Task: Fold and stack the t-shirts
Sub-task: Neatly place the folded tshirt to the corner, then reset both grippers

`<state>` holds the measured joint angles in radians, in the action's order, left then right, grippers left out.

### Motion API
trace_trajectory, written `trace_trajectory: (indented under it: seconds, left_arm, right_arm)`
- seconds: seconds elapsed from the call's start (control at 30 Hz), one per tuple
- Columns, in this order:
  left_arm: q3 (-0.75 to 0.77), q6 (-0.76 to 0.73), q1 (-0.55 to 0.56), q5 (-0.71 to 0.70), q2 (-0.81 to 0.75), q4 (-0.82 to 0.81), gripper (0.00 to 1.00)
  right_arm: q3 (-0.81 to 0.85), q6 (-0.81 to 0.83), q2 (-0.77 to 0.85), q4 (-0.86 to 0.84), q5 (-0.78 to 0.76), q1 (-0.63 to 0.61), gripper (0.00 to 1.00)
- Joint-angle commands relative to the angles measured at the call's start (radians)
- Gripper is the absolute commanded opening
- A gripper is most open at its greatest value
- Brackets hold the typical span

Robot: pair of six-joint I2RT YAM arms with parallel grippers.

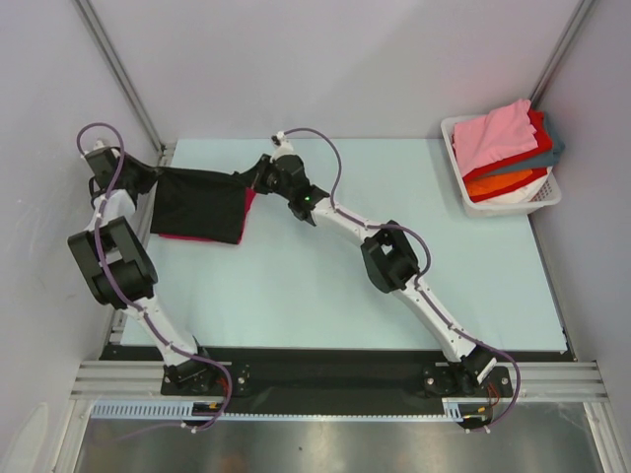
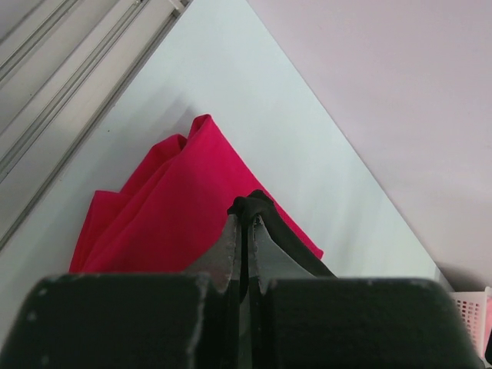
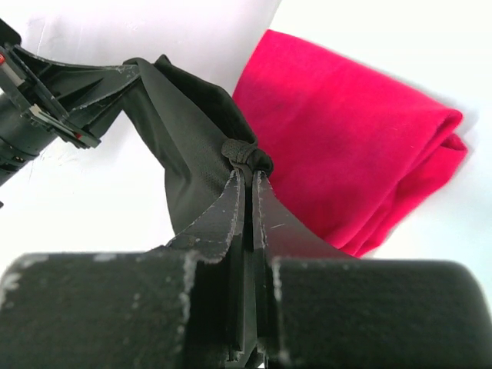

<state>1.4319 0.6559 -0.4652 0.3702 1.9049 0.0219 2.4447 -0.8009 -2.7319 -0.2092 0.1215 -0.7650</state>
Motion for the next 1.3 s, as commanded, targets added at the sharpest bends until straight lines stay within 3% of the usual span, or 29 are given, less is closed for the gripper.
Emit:
trace_trajectory:
  seconds: [0.0,0.4,0.5,0.53,0.6,0.63,0.73,0.93,1.13,1.27]
  left_arm:
    - [0.056,0.019,0.003,-0.002,0.019,-0.071,0.0]
    - [0.143,0.045,0.033,-0.011,0.154,-0.122,0.0]
    - [0.163,0.045,0.036,-0.028,0.186,-0.123,0.0]
    - [0.168,0.051,0.036,-0.031,0.192,-0.126,0.01]
    - [0.188,0.06,0.042,-0.021,0.216,-0.126,0.38]
    - [0.19,0.063,0.045,-0.022,0.22,-0.131,0.52]
    - [0.182,0.047,0.063,-0.047,0.201,-0.134,0.66]
    - [0.104,0.03,0.072,-0.059,0.085,-0.129,0.67]
    - [-0.054,0.022,0.091,-0.082,-0.117,-0.123,0.67]
    - [-0.163,0.031,0.126,-0.062,-0.229,-0.126,0.68]
  right_arm:
    - [0.06,-0.03,-0.026,-0.073,-0.026,0.016,0.0]
    - [0.088,-0.096,-0.12,-0.185,-0.059,0.042,0.0]
    - [0.1,-0.112,-0.149,-0.228,-0.063,0.047,0.09]
    - [0.102,-0.112,-0.153,-0.249,-0.069,0.05,0.25]
    - [0.099,-0.113,-0.163,-0.254,-0.091,0.052,0.6]
    - [0.097,-0.109,-0.166,-0.278,-0.085,0.056,0.81]
    - [0.085,-0.11,-0.152,-0.269,-0.063,0.067,0.97]
    - [-0.238,-0.064,0.055,-0.378,-0.033,0.085,0.99]
    - [-0.505,-0.047,0.28,-0.42,0.061,0.113,0.85]
    - [-0.74,-0.043,0.425,-0.466,0.11,0.136,0.82]
